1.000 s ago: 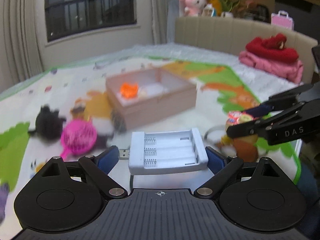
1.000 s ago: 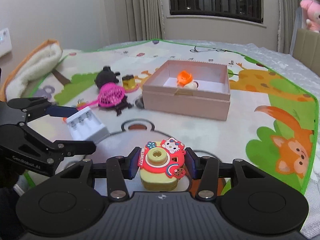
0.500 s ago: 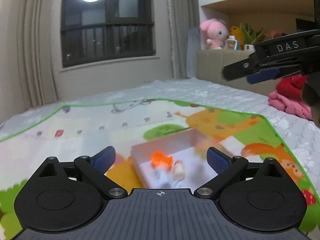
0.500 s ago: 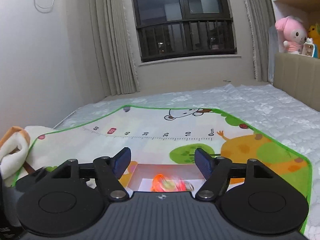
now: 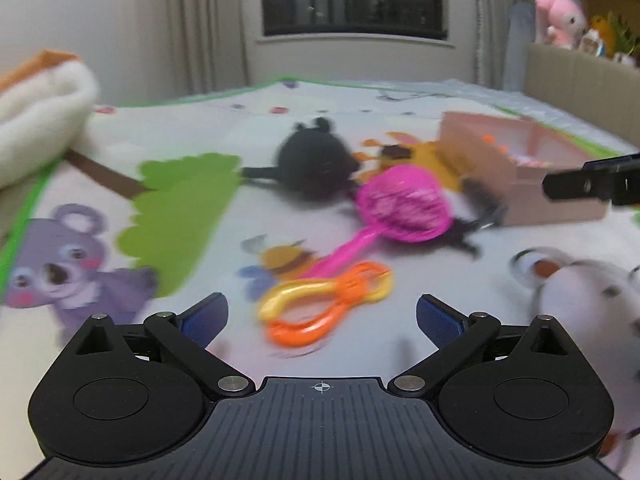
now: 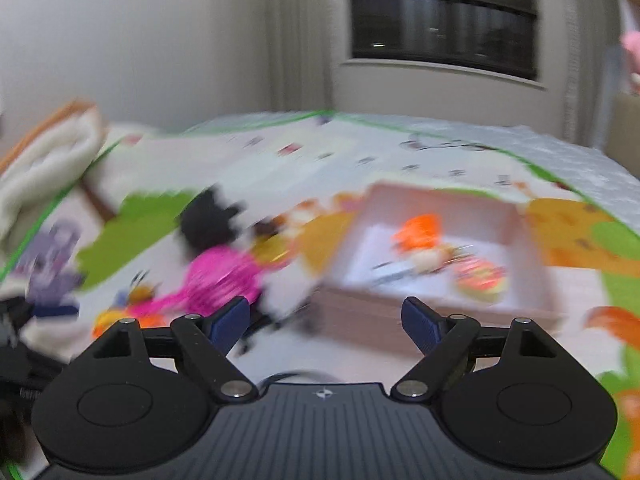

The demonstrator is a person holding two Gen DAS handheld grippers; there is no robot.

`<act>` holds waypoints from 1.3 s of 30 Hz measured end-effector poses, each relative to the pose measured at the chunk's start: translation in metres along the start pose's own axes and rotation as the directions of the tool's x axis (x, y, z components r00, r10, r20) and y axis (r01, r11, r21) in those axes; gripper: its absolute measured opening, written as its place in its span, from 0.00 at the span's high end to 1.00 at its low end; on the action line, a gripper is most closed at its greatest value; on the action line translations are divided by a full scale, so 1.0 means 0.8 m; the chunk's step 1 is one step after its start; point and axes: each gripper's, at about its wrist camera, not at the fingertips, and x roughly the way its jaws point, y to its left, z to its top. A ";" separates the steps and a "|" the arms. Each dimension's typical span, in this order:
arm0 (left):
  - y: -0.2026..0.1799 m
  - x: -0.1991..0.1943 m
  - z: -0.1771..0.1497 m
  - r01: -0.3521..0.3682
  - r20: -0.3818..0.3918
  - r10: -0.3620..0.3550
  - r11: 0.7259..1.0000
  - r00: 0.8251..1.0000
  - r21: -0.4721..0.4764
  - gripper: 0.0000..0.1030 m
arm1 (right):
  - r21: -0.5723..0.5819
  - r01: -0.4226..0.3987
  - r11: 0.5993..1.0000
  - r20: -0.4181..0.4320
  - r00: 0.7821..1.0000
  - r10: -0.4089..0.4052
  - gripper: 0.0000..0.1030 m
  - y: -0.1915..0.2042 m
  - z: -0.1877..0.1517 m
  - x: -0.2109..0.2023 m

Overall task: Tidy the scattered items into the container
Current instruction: 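Release the charger and yellow toy into the pink box, then grasp the pink net with the right tool and lift it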

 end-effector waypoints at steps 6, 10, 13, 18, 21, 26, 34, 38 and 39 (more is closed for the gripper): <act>0.011 0.000 -0.016 0.047 0.009 -0.047 0.997 0.999 -0.060 0.00 | -0.142 -0.027 0.990 0.009 1.000 0.029 0.19 0.078 0.010 0.038; 0.010 0.003 -0.020 0.057 0.015 -0.056 0.997 0.998 -0.059 0.00 | -0.074 -0.003 0.997 -0.024 1.000 0.001 0.19 0.088 0.032 0.086; 0.009 0.004 -0.021 0.057 0.024 -0.056 0.997 0.998 -0.057 0.00 | -0.040 0.028 0.999 -0.032 0.999 -0.029 0.19 0.095 0.036 0.118; 0.019 0.000 -0.024 0.111 0.046 -0.107 0.990 0.993 -0.085 0.00 | -0.052 0.011 0.999 -0.078 0.997 -0.015 0.39 0.098 0.031 0.126; 0.022 0.001 -0.023 0.112 0.041 -0.108 0.988 0.993 -0.105 0.00 | -0.062 0.035 0.997 -0.023 0.999 -0.037 0.40 0.092 0.028 0.095; 0.018 -0.001 -0.024 0.098 0.050 -0.094 0.991 0.994 -0.091 0.00 | 0.019 0.034 0.999 0.004 0.999 -0.034 0.40 0.048 0.013 0.013; 0.011 0.013 0.007 0.153 -0.045 -0.153 0.988 0.987 -0.016 0.00 | 0.070 0.055 0.996 -0.057 0.997 -0.051 0.40 0.002 -0.069 -0.069; 0.009 0.036 0.020 0.093 -0.088 -0.090 0.995 0.992 0.035 0.00 | 0.106 0.042 0.993 -0.053 0.998 -0.037 0.40 -0.003 -0.101 -0.088; 0.010 0.043 0.022 0.090 -0.102 -0.086 0.995 0.991 0.035 0.00 | 0.115 0.043 0.992 -0.051 0.998 -0.038 0.40 -0.002 -0.106 -0.091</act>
